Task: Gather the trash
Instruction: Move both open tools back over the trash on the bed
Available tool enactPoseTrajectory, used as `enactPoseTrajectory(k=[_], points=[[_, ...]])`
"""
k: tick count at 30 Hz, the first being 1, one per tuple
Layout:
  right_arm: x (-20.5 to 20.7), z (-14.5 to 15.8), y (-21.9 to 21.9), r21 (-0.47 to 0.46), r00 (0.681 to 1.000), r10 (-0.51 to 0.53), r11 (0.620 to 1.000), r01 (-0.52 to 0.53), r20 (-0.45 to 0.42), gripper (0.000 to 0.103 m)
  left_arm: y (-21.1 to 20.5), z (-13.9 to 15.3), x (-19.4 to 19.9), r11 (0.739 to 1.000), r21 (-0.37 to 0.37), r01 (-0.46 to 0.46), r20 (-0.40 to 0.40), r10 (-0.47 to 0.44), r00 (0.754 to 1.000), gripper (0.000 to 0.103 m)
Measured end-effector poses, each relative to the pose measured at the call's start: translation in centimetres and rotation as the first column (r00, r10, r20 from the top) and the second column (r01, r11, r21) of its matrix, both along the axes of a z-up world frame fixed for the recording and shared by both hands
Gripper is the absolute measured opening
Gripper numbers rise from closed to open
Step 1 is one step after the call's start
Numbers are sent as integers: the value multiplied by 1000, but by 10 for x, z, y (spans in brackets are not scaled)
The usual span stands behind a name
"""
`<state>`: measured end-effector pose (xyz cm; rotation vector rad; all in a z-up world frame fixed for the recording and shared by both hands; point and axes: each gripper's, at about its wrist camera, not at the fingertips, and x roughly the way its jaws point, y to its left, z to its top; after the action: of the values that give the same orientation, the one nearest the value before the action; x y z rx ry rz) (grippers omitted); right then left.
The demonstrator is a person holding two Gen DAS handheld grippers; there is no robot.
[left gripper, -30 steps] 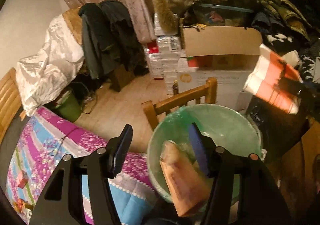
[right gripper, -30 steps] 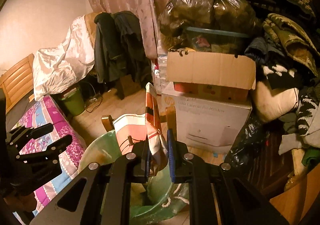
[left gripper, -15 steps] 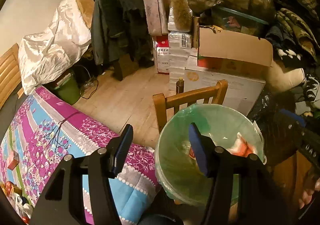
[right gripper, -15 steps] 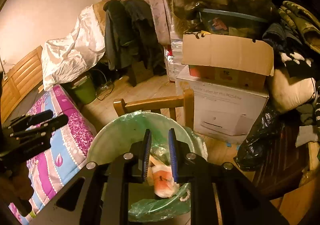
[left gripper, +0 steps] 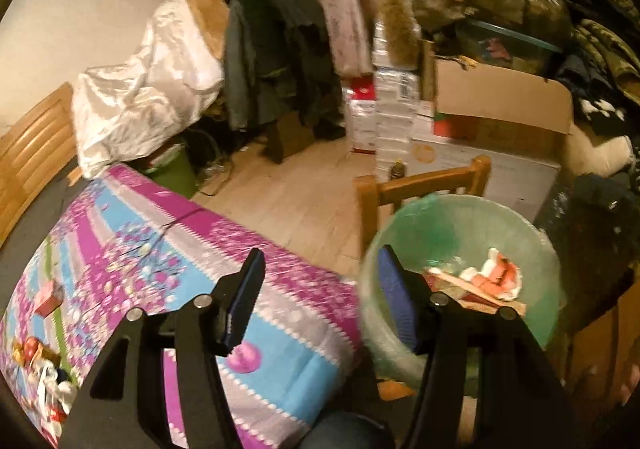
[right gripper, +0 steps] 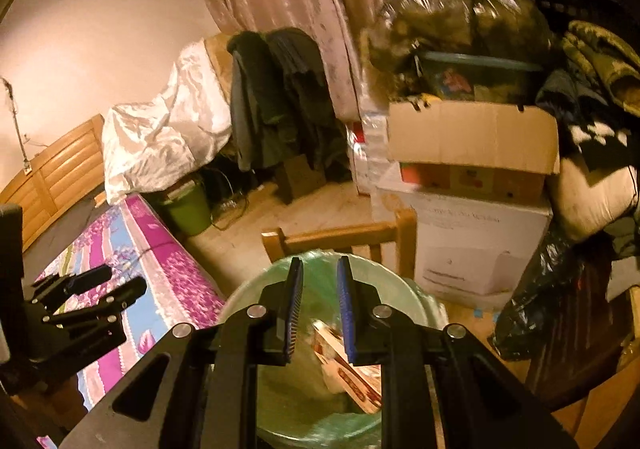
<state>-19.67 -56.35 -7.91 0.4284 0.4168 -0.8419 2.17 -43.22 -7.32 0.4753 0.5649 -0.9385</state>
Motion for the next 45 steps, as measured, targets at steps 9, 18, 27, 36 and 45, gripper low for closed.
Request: enactPoseTrajectory(k=[9, 18, 27, 36, 45], points=[[33, 13, 58, -121, 996, 34, 992, -24, 82, 25, 86, -3, 43, 972, -60, -228, 48, 231, 972, 71], [109, 8, 120, -91, 968, 249, 966, -244, 46, 29, 207, -13, 81, 887, -77, -455, 8, 457, 890, 72], [214, -13, 218, 9, 823, 567, 824, -567, -34, 35, 358, -36, 103, 712, -42, -701, -66, 698, 713, 72], [307, -45, 339, 208, 529, 848, 524, -826, -38, 38, 500, -48, 147, 478, -6, -878, -216, 857, 468, 72], [389, -74, 445, 375, 381, 922, 333, -865, 62, 65, 548, -32, 266, 347, -6, -938, -378, 867, 323, 90]])
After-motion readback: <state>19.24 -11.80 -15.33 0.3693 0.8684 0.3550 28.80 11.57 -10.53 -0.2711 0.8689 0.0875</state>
